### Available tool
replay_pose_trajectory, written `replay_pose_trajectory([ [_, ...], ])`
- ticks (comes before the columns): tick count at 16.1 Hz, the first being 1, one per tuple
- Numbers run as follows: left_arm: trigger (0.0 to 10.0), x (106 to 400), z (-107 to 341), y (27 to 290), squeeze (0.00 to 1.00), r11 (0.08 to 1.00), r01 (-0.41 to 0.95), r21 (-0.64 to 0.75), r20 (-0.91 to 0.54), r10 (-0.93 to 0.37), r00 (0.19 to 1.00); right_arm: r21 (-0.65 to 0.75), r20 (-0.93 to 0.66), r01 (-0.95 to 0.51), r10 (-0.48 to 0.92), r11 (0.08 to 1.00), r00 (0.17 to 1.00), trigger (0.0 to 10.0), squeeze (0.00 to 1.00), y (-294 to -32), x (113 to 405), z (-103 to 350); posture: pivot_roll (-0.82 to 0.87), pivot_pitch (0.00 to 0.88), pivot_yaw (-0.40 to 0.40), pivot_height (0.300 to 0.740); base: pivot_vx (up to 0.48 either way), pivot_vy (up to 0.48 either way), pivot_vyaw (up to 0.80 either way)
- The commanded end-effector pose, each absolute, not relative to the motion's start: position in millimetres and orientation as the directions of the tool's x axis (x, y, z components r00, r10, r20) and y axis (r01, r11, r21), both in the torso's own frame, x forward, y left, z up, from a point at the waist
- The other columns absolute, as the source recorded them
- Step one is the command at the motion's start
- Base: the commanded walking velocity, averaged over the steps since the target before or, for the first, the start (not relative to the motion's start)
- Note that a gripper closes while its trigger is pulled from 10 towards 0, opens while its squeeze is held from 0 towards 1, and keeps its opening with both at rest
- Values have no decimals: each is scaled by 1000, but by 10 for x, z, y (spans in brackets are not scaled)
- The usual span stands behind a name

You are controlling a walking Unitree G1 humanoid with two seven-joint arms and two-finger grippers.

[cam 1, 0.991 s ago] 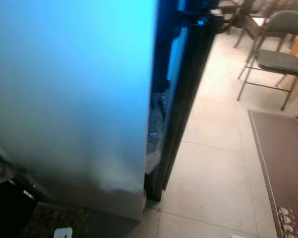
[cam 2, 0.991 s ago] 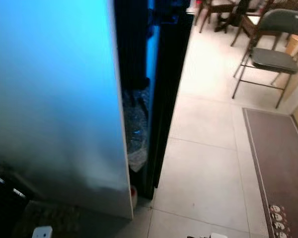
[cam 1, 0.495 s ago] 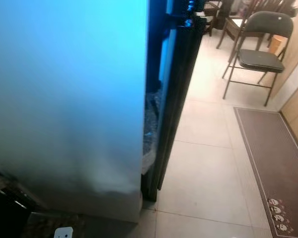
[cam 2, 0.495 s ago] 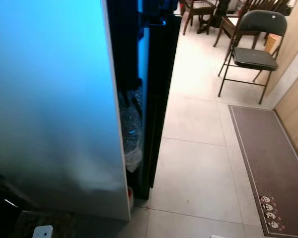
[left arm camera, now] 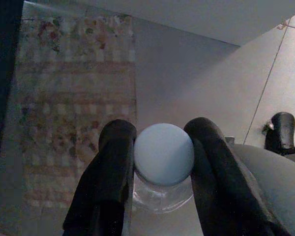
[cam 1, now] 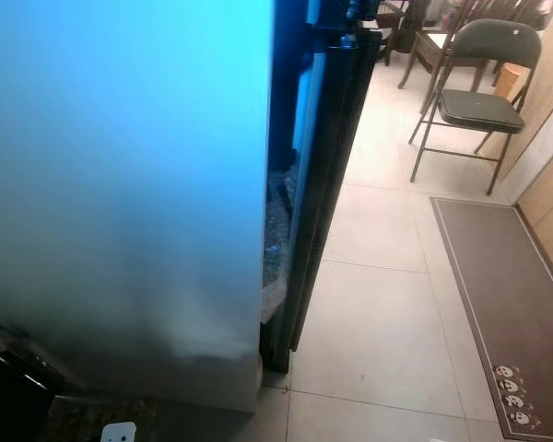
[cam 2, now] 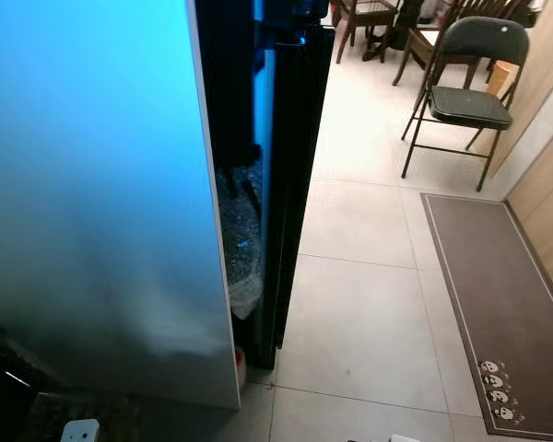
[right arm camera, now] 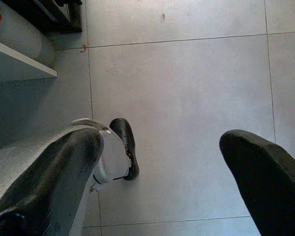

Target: Restocking fridge

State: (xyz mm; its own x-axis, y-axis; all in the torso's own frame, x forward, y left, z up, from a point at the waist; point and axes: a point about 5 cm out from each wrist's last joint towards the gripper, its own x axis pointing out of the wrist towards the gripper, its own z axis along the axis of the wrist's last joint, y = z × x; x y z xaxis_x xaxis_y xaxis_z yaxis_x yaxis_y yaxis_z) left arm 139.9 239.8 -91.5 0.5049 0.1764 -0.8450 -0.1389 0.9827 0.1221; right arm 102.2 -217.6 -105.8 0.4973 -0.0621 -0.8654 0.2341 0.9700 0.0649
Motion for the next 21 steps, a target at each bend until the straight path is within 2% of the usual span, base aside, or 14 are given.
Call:
replay_pose_trajectory([
  [1,10000,1361,-934,2372,0,986,-109,127,-851,165,499,54,-869,242,-74,969,489,10000,0,-2205,995,-1060,42,0,-14,740,0,0,-400],
  [4,10000,1356,-935,2373,0,986,-110,126,-851,164,500,51,-871,241,-75,969,486,10000,0,-2205,987,-1062,41,0,-15,740,0,-160,-756],
  [7,10000,1349,-938,2371,0,986,-106,128,-852,164,498,50,-870,244,-78,968,487,10000,0,-2207,984,-1062,39,0,-13,740,0,-245,0],
  [11,10000,1342,-941,2367,0,986,-110,127,-852,165,496,43,-858,255,-95,966,505,10000,0,-2217,996,-1052,34,0,-10,740,0,0,0],
  [15,10000,1342,-942,2365,0,987,-95,132,-854,162,494,28,-842,175,-71,984,534,10000,0,-2215,1049,-1029,24,0,-2,740,0,0,0],
  [20,10000,1354,-933,2385,0,984,-104,141,-850,175,497,-8,-756,331,-222,944,616,10000,0,-2285,1108,-959,-2,0,11,740,0,0,0],
  [21,10000,1352,-934,2383,0,984,-106,143,-850,176,497,-16,-672,405,-310,914,673,10000,0,-2432,1391,-816,-2,0,11,740,0,0,0],
])
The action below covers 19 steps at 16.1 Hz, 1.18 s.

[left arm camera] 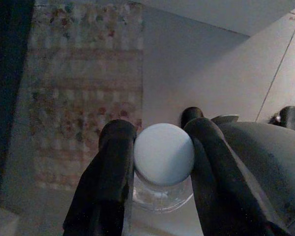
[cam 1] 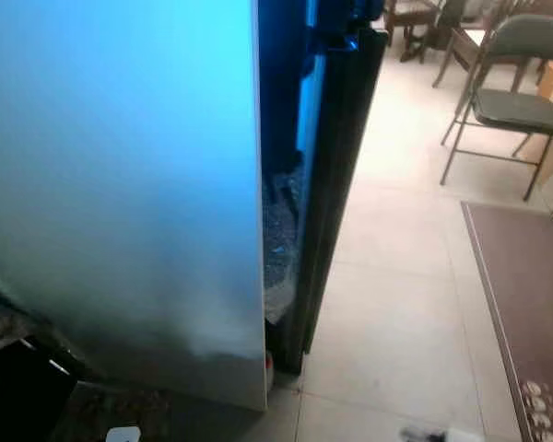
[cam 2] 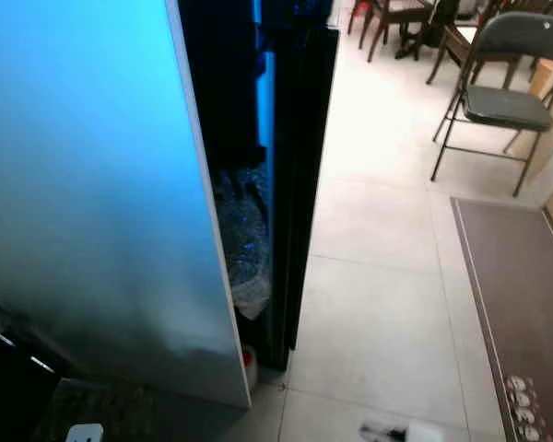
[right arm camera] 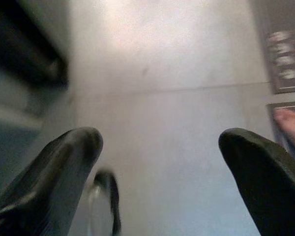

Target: Restocking fridge

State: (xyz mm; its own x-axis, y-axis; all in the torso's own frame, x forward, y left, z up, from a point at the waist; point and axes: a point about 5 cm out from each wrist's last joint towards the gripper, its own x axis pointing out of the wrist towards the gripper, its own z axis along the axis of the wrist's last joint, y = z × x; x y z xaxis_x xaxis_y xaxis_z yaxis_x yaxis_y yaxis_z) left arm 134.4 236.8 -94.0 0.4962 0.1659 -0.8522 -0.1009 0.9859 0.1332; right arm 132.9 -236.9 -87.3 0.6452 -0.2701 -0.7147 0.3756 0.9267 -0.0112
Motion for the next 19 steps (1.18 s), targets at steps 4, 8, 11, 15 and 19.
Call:
replay_pose_trajectory([
  [4,10000,1344,-935,2392,0,982,-119,147,-848,188,495,-8,-281,353,-341,936,897,10000,0,-2728,2547,46,2,0,2,740,0,0,0],
  [8,10000,1330,-936,2403,0,979,-138,153,-846,202,494,-138,-63,211,-222,968,973,10000,0,-2502,2848,422,10,0,-1,740,0,0,0],
  [11,10000,1327,-934,2416,0,977,-141,160,-845,210,493,-109,165,111,-92,988,982,10000,0,-2092,3113,953,-14,0,5,740,0,0,0],
  [15,10000,1326,-934,2414,0,974,-167,155,-840,218,496,-56,210,76,-63,996,976,10000,0,-1772,3166,1085,9,0,-9,740,0,0,0],
  [19,10000,1314,-937,2419,0,974,-171,150,-843,216,492,-14,155,113,-110,993,982,10000,0,-1785,3078,1036,-3,0,-1,740,0,68,0],
])
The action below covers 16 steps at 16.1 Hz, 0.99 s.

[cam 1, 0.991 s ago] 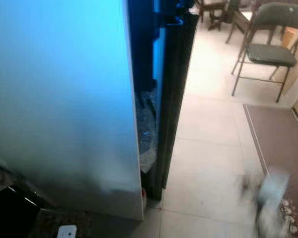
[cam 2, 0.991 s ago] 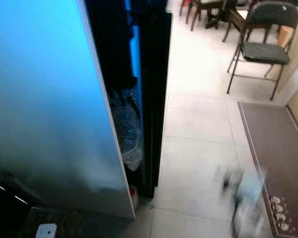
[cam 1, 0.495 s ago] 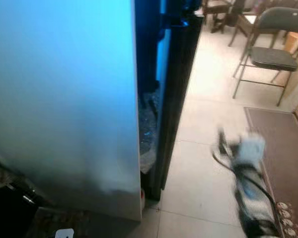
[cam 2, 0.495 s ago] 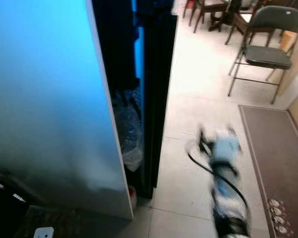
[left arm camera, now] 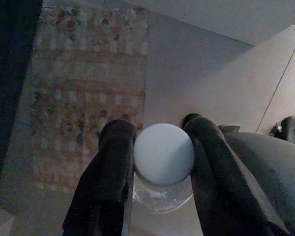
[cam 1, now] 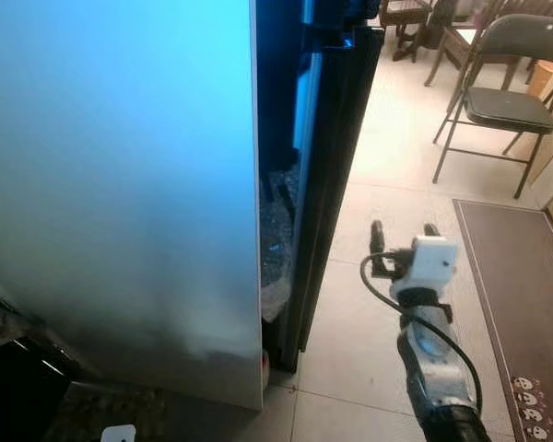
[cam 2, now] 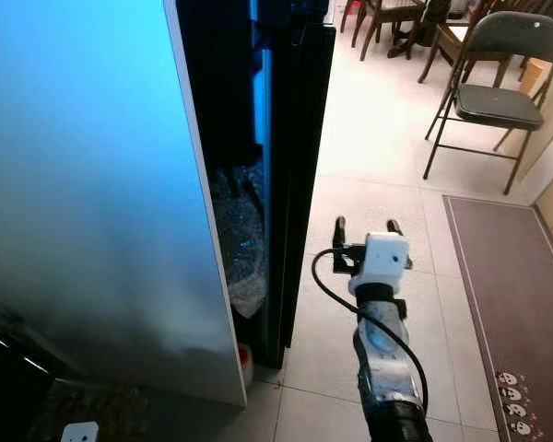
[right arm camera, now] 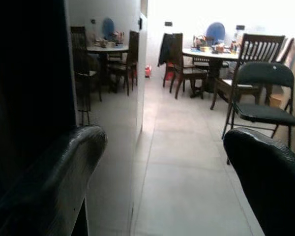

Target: Restocking fridge

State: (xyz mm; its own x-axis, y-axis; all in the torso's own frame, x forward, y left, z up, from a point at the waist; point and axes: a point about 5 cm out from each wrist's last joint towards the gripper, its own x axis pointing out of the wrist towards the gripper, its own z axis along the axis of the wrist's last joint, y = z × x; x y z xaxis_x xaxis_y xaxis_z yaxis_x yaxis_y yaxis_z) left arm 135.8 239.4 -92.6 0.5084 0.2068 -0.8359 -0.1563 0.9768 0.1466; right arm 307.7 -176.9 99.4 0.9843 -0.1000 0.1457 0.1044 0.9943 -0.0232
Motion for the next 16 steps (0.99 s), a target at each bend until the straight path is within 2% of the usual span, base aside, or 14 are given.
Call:
replay_pose_trajectory([
  [1,10000,1311,-937,2421,0,974,-171,150,-843,216,492,-9,150,126,-123,992,981,10000,0,-1818,3077,1046,-5,0,0,740,0,274,0],
  [9,10000,1312,-936,2419,0,975,-165,150,-842,213,496,7,132,134,-134,991,982,10000,0,-1826,3126,1129,-1,0,-2,740,0,300,0],
  [16,10000,1326,-933,2405,0,978,-153,142,-839,201,505,1,120,155,-154,988,981,10000,0,-1913,3144,1145,-2,0,-8,740,0,0,0],
])
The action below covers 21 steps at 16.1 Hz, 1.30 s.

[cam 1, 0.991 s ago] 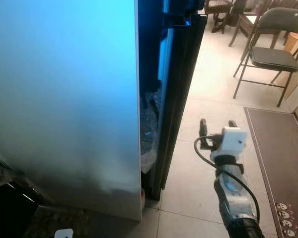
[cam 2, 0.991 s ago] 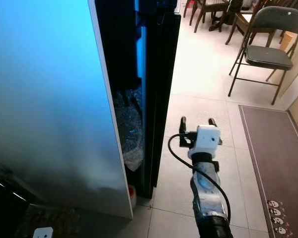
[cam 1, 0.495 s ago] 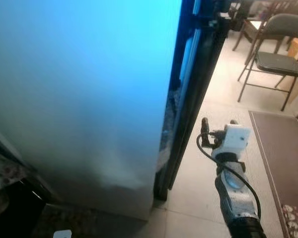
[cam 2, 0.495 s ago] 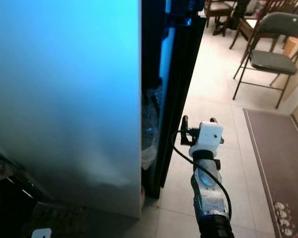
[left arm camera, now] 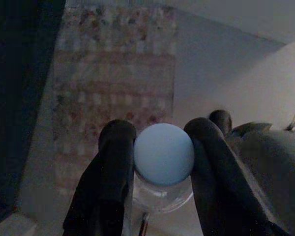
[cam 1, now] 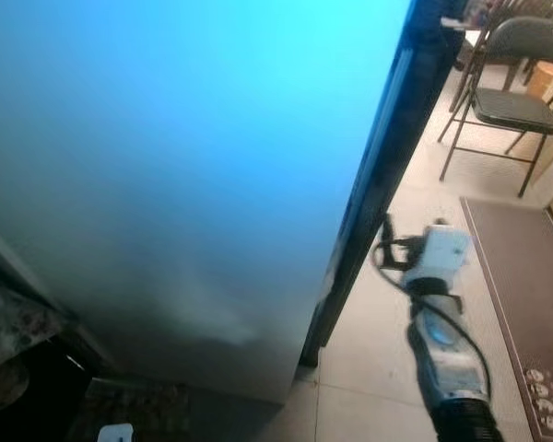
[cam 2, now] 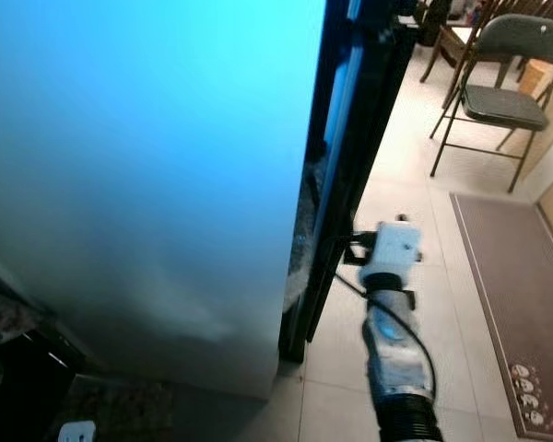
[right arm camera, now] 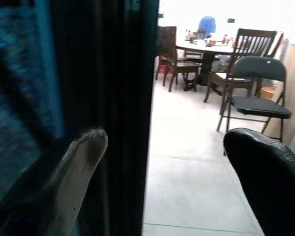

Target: Restocking fridge

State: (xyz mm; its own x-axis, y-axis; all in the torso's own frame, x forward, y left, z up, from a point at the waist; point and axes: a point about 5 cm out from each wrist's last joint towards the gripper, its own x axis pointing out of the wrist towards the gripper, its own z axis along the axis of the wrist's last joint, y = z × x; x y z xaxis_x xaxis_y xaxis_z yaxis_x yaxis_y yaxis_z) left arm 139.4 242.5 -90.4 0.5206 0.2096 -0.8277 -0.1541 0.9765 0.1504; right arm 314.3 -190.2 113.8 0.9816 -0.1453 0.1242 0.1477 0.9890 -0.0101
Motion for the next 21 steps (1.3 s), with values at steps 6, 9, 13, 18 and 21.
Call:
replay_pose_trajectory([
  [6,10000,1334,-932,2405,0,978,-153,142,-841,200,503,1,51,94,-94,996,994,10000,0,-1956,3255,1092,-5,0,-6,740,0,0,0],
  [9,10000,1339,-929,2410,0,978,-155,141,-839,202,505,-2,29,12,-12,1000,1000,10000,0,-1893,3353,1105,-3,0,-4,740,0,0,0],
  [13,10000,1342,-927,2414,0,977,-157,144,-838,205,506,-16,15,-12,12,1000,1000,10000,0,-1891,3466,1131,-2,0,-3,740,0,0,0],
  [18,10000,1344,-926,2415,0,977,-155,145,-838,205,506,-12,21,-82,82,997,996,10000,0,-1886,3667,1289,2,0,3,740,0,0,0],
  [21,10000,1353,-923,2414,0,977,-156,145,-836,205,508,-12,25,-112,113,994,993,10000,0,-1852,3750,1367,2,0,4,740,0,0,0],
])
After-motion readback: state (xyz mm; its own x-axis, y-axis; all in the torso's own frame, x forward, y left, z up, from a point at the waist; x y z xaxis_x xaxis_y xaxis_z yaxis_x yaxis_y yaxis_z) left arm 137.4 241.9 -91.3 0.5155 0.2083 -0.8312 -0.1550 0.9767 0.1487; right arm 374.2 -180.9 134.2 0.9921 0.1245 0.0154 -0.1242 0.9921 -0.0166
